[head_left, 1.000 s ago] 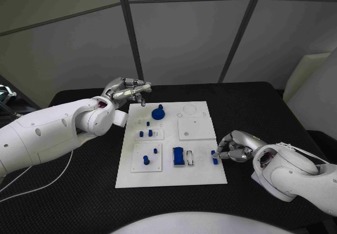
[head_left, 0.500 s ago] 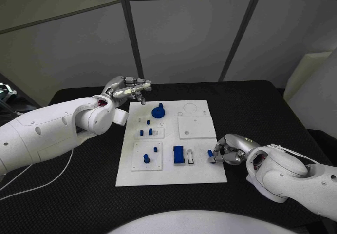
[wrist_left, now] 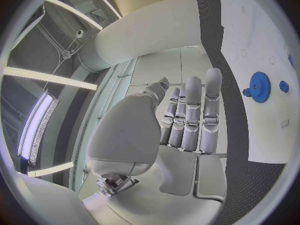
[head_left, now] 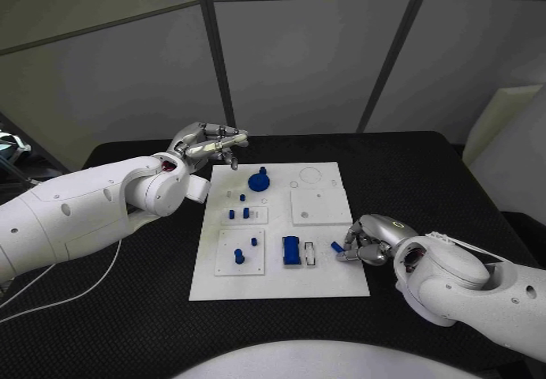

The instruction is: Assemble the parts on the task board

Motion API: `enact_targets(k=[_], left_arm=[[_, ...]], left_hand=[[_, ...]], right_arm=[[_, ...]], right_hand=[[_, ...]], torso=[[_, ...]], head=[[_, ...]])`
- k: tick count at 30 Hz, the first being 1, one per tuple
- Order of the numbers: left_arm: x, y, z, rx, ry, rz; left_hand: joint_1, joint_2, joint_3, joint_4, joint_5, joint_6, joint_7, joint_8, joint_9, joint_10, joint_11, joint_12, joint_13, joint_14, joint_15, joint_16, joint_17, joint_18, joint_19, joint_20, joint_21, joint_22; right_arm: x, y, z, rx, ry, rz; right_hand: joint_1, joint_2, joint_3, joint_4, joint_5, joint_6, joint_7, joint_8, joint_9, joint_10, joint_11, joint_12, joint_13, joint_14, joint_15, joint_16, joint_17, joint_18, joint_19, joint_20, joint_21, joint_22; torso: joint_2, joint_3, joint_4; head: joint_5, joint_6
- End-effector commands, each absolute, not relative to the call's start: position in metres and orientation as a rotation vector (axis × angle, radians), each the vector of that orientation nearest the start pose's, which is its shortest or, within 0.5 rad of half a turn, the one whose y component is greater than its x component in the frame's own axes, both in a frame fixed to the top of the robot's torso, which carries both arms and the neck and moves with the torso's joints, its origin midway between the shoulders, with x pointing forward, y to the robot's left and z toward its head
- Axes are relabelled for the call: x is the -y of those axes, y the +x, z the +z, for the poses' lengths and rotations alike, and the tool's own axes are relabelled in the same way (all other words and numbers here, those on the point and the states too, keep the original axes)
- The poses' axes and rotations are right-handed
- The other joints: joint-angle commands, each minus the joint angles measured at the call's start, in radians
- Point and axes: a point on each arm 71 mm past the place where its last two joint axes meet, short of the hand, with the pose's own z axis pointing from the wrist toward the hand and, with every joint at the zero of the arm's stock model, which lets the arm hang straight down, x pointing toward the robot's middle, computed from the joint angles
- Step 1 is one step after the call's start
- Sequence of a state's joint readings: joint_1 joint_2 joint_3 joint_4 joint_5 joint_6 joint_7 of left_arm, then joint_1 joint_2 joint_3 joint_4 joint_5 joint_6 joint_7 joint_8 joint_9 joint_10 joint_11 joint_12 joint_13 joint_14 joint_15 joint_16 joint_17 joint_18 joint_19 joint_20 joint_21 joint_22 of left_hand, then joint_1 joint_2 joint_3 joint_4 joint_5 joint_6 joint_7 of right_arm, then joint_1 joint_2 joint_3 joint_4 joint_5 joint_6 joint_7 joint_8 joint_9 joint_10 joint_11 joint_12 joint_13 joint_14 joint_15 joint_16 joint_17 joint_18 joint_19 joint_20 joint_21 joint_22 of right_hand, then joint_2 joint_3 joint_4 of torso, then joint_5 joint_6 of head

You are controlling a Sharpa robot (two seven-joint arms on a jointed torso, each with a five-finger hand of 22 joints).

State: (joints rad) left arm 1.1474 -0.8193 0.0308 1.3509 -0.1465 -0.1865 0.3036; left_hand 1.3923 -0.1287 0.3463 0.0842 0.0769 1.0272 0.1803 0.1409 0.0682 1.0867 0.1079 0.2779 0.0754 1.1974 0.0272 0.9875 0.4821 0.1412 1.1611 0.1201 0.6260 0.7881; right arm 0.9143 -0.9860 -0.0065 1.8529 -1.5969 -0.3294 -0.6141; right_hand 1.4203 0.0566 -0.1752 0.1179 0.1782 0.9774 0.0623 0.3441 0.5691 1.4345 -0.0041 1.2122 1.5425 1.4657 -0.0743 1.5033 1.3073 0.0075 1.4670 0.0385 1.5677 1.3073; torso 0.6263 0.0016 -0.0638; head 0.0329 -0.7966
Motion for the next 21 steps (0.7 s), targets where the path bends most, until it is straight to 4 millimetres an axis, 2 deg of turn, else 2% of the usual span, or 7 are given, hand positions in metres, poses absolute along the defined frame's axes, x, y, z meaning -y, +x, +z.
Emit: enact_targets(k=[1,2,5,10,11,14,21], left_arm=[[-0.2433,0.5160,-0.1922,-1.484,-1.045,-1.475],[-0.2434,0.5159,-0.1922,-1.484,-1.045,-1.475],[-0.2439,0.5158,-0.1921,-1.483,-1.045,-1.474],[-0.2441,0.5158,-0.1921,-1.483,-1.045,-1.473],[-0.2441,0.5159,-0.1921,-1.483,-1.045,-1.473],[-0.2441,0.5160,-0.1922,-1.483,-1.045,-1.473],[-0.2440,0.5161,-0.1923,-1.483,-1.045,-1.473]], left_hand=[[0.002,0.008,-0.002,0.004,-0.002,-0.007,-0.001,0.006,0.001,-0.006,-0.001,0.004,0.002,-0.006,-0.002,0.001,-0.001,0.042,0.002,0.004,-0.006,-0.001],[0.002,0.008,-0.002,0.004,-0.002,-0.007,-0.001,0.006,0.001,-0.006,-0.001,0.004,0.002,-0.006,-0.002,0.001,-0.001,0.042,0.002,0.004,-0.006,-0.001],[0.002,0.008,-0.002,0.004,-0.002,-0.007,-0.001,0.006,0.001,-0.006,-0.001,0.004,0.002,-0.006,-0.002,0.001,-0.001,0.042,0.002,0.004,-0.006,-0.001],[0.002,0.008,-0.002,0.004,-0.002,-0.007,-0.001,0.006,0.001,-0.006,-0.001,0.004,0.002,-0.006,-0.002,0.001,-0.001,0.042,0.002,0.004,-0.006,-0.001],[0.002,0.008,-0.002,0.004,-0.002,-0.007,-0.001,0.006,0.001,-0.006,-0.001,0.004,0.002,-0.006,-0.002,0.001,-0.001,0.042,0.002,0.004,-0.006,-0.001],[0.002,0.008,-0.002,0.004,-0.002,-0.007,-0.001,0.006,0.001,-0.006,-0.001,0.004,0.002,-0.006,-0.002,0.001,-0.001,0.042,0.002,0.004,-0.006,-0.001],[0.002,0.008,-0.002,0.004,-0.002,-0.007,-0.001,0.006,0.001,-0.006,-0.001,0.004,0.002,-0.006,-0.002,0.001,-0.001,0.042,0.002,0.004,-0.006,-0.001]], right_arm=[[0.2054,0.3691,-0.2783,-2.011,0.017,0.263],[0.2049,0.3691,-0.2782,-2.010,0.015,0.263],[0.2035,0.3687,-0.2775,-2.005,0.012,0.265],[0.2023,0.3665,-0.2758,-2.007,0.030,0.278],[0.2022,0.3659,-0.2757,-2.012,0.040,0.282],[0.2024,0.3645,-0.2758,-2.027,0.065,0.293],[0.2015,0.3595,-0.2722,-2.036,0.139,0.335]], right_hand=[[0.121,0.101,0.028,-0.015,-0.003,0.012,0.000,-0.005,-0.120,0.005,-0.012,-0.002,-0.215,0.078,-0.006,-0.003,0.127,-0.007,0.104,-0.009,0.003,0.263],[0.123,0.100,0.038,-0.019,0.005,0.013,0.000,-0.007,-0.122,0.005,-0.012,-0.002,-0.215,0.078,-0.006,-0.003,0.127,-0.007,0.104,-0.009,0.003,0.263],[0.118,0.087,0.087,-0.032,0.079,0.016,0.004,-0.017,-0.130,0.005,-0.010,-0.006,-0.216,0.078,-0.005,-0.002,0.129,-0.007,0.104,-0.010,0.003,0.263],[0.069,0.045,0.192,-0.032,0.091,0.028,0.003,-0.030,-0.143,0.008,-0.010,-0.010,-0.216,0.079,-0.006,-0.002,0.130,-0.007,0.104,-0.007,0.003,0.263],[0.050,0.027,0.233,-0.032,0.107,0.034,0.002,-0.034,-0.146,0.009,-0.012,-0.010,-0.215,0.079,-0.003,-0.002,0.132,-0.007,0.104,-0.008,0.003,0.263],[0.013,-0.002,0.294,-0.024,0.145,0.037,0.003,-0.041,-0.151,0.011,-0.011,-0.010,-0.213,0.079,-0.003,-0.002,0.133,-0.007,0.104,-0.007,0.003,0.263],[-0.070,-0.066,0.454,-0.016,0.177,0.047,0.003,-0.045,-0.152,0.016,-0.010,-0.006,-0.207,0.080,-0.004,0.000,0.137,-0.007,0.104,-0.006,0.003,0.263]], torso=[[0.001,0.0000,-0.0001],[0.000,0.0001,-0.0004],[0.000,0.0002,-0.0015],[0.000,0.0005,-0.0025],[0.000,0.0005,-0.0025],[-0.001,0.0007,-0.0022],[0.000,0.0002,-0.0007]], head=[[0.000,0.000],[-0.001,-0.001],[-0.003,-0.002],[-0.006,-0.004],[-0.007,-0.004],[-0.009,-0.005],[-0.010,-0.005]])
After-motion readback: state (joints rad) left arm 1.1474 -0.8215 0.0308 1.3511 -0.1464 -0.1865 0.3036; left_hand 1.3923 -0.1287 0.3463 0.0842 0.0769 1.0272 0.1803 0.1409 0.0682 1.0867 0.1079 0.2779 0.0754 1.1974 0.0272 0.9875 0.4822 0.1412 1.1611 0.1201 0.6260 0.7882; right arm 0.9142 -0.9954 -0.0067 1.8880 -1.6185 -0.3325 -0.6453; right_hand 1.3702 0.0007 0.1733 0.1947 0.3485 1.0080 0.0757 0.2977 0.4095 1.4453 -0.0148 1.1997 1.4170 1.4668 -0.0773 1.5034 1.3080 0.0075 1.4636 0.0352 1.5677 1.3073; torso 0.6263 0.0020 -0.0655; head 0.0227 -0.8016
